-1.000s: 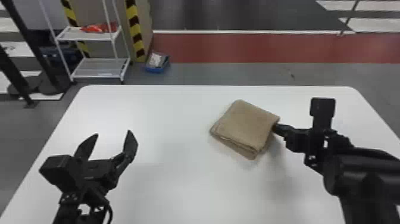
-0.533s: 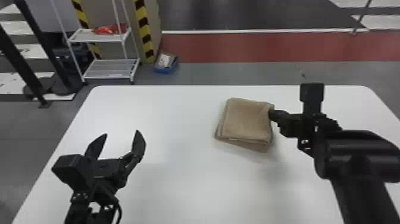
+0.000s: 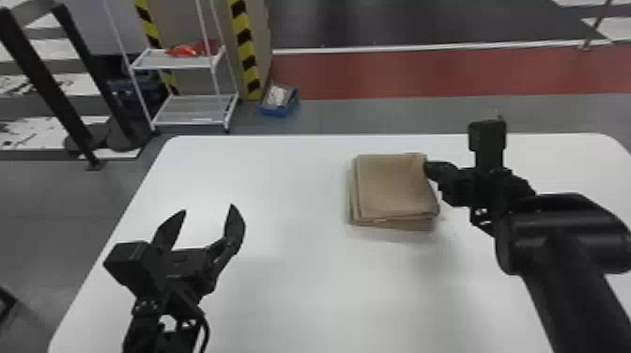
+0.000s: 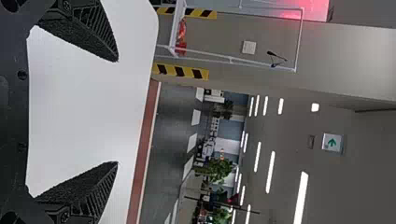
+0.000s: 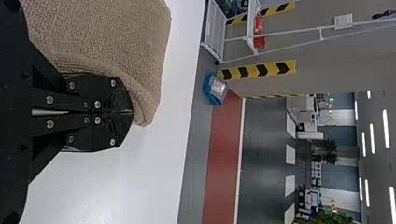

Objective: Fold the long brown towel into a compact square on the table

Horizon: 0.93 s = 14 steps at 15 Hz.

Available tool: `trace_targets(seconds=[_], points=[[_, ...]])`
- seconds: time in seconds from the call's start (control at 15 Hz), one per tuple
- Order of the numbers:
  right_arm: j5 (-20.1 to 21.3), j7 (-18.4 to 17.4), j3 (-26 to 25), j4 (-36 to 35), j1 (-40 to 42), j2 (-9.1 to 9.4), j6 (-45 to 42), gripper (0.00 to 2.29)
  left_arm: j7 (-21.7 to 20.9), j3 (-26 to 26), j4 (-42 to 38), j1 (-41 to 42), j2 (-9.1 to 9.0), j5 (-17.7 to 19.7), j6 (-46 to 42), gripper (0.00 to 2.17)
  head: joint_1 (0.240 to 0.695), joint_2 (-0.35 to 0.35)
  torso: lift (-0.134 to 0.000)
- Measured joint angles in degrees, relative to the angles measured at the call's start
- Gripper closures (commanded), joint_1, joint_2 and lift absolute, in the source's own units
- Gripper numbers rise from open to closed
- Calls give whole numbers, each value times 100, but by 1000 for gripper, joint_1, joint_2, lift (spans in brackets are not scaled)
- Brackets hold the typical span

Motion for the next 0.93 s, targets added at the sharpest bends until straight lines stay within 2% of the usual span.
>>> trace_targets(seconds=[0.2, 0.33, 0.4, 0.47, 0.53, 0.6, 0.73, 0.93], points=[[12, 10, 24, 4, 49, 0, -52, 2047, 0, 8, -1, 3, 0, 3, 0, 90, 695, 105, -123], [7, 4, -124, -333, 349, 0, 11, 2024, -8, 34, -16, 19, 0, 9, 0, 90, 695, 101, -123], [-19, -1, -323, -683, 580, 0, 97, 1865, -12, 49, -18, 18, 0, 13, 0, 90, 695, 94, -123], [-59, -1, -480, -999, 779, 0, 152, 1386, -27, 51, -16, 7, 0, 15, 0, 90, 695, 82, -123], [-109, -5, -617, -1429, 1056, 0, 146, 539, -87, 38, -11, -7, -5, 15, -1, 90, 695, 57, -123], [-146, -7, -686, -1825, 1336, 0, 58, 151, -178, 15, -11, -11, -11, 12, -36, 87, 695, 44, -123], [-204, -9, -724, -2719, 2070, 0, -277, 76, -411, -48, -11, 11, -24, -5, -213, 87, 695, 27, -123], [-327, -163, -602, -3645, 3133, 0, -1111, 53, -451, -107, -17, 55, -39, -28, -319, 87, 695, 27, -123]])
